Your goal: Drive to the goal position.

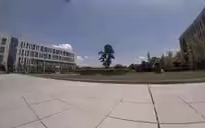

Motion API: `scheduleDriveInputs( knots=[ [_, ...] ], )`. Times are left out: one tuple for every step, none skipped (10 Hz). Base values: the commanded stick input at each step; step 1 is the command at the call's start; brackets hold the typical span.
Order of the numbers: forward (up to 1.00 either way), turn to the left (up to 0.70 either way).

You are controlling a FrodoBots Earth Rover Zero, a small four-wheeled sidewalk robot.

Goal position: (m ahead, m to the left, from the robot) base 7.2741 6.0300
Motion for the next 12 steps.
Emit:
scheduleDriveInputs(
  knots=[
    [0.50,0.04],
    [0.50,0.00],
    [0.50,0.00],
    [0.50,0.00],
    [0.50,0.00],
    [0.50,0.00],
    [0.50,0.00],
    [0.50,0.00],
    [0.50,0.00],
    [0.50,0.00],
    [0.50,0.00],
    [0.50,0.00]
  ],
)
